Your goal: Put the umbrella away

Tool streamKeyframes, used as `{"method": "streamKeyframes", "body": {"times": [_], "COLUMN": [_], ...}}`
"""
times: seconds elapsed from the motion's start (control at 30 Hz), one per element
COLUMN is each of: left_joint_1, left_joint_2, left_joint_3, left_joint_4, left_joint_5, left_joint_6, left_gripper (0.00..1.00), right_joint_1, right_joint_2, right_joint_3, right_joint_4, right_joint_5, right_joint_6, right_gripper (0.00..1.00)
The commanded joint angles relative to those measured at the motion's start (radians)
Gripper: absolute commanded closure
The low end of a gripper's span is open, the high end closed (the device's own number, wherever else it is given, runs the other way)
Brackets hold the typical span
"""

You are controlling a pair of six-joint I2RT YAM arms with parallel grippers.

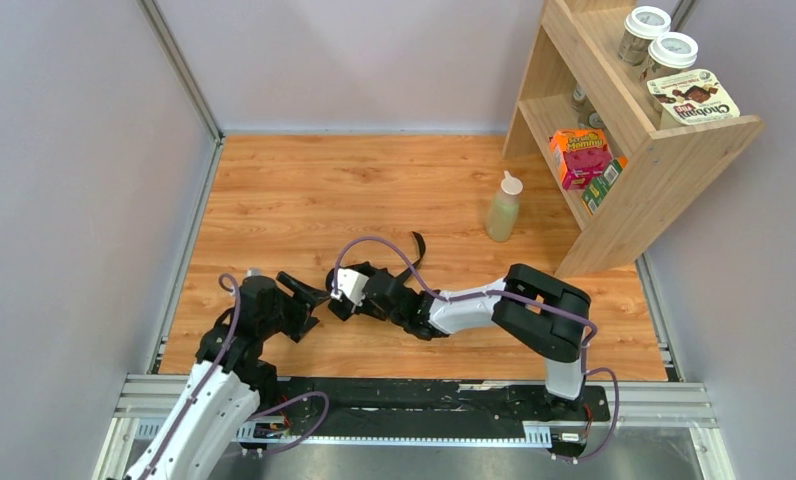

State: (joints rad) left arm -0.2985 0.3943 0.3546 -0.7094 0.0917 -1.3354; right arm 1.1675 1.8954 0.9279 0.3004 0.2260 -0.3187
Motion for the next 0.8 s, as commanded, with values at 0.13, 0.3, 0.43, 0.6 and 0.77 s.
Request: {"method": "streamKeyframes", "body": {"times": [0.13,0.3,0.43,0.6,0.77], "left_joint_1": [0.002,0.002,-0.013,-0.027,-0.056], "left_joint_2": [0.317,0.525,0.707,0.896,1.070], "left_joint_3": [-0.013,-0.014,0.032,0.063,0.053], "left_joint_4": [0.464,0.605,0.703,0.703,0.633], "left_joint_5": [0.132,0.151,0.169,0.079,0.005], "left_joint_6": [-0.033,-0.061,-0.030,0.021,0.068], "left_gripper": [0.22,0.22,0.22,0.22,0.28], "right_joint_1": [-0.042,-0.052,-0.055,-0.055,-0.057], "right_joint_2": [0.091,0.085,0.094,0.090,0.065], "right_joint_3": [-0.055,-0.051,-0.040,-0.031,-0.015], "right_joint_4": [-0.184,-0.179,-0.184,-0.195,-0.216], "right_joint_5": [-0.324,-0.347,-0.366,-0.404,-0.465], "right_joint_6": [0.153,0.155,0.153,0.147,0.133], "right_gripper": [1.00,1.00,1.00,1.00,1.00]}}
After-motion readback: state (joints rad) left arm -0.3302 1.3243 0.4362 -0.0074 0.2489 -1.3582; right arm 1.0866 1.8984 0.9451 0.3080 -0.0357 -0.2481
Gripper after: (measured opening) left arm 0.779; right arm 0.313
